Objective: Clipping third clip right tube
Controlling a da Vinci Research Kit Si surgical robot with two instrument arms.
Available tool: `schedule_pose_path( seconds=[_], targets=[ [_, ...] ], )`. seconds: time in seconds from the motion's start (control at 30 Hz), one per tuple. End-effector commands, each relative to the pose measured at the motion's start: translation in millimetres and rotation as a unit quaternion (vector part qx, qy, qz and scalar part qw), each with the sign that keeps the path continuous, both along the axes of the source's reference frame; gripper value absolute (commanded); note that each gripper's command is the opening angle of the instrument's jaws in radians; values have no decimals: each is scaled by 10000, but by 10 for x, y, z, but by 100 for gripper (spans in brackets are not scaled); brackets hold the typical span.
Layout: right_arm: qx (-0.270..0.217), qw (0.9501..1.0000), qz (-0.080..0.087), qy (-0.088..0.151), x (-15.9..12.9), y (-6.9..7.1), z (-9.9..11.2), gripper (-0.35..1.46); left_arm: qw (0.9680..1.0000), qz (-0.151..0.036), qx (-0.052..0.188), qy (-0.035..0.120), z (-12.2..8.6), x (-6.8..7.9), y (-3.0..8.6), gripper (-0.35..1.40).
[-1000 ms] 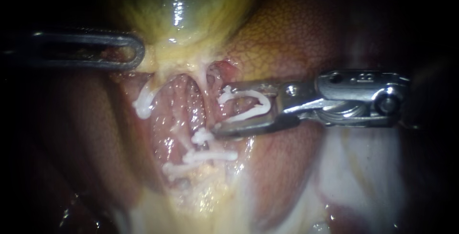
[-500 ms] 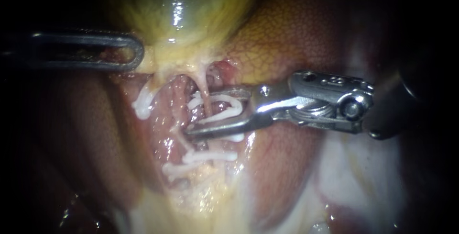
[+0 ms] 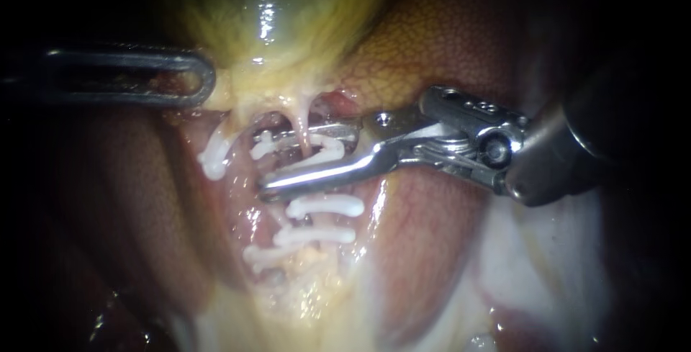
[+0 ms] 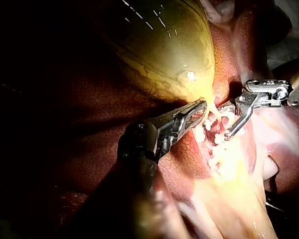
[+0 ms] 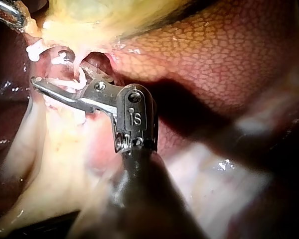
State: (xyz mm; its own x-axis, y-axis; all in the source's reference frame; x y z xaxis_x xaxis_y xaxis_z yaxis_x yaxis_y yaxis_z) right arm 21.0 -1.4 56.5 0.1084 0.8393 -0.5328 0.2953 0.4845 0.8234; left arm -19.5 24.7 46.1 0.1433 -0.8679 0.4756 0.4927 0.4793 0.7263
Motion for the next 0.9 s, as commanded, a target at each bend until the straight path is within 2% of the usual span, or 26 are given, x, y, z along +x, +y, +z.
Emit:
schedule_pose_path(
  seconds=[0.03, 0.17, 0.47, 0.63, 0.9],
  targets=[
    [9, 10000, -19, 65, -1, 1, -3, 38, 10000, 3, 2, -2, 1, 0, 0, -35],
    [60, 9997, -26, 255, -1, 3, -11, 36, 10000, 6, 2, -4, 1, 1, 0, -35],
    [136, 9994, 50, 300, -1, 12, -28, 35, 10000, 11, 2, -7, 2, 2, 1, -35],
    [141, 9995, 106, 259, -2, 15, -26, 34, 10000, 10, 1, -7, 3, 2, 1, -35],
    [153, 9995, 207, 184, -6, 31, -15, 31, 10000, 9, -5, -5, 5, 2, 0, -35]
  ],
)
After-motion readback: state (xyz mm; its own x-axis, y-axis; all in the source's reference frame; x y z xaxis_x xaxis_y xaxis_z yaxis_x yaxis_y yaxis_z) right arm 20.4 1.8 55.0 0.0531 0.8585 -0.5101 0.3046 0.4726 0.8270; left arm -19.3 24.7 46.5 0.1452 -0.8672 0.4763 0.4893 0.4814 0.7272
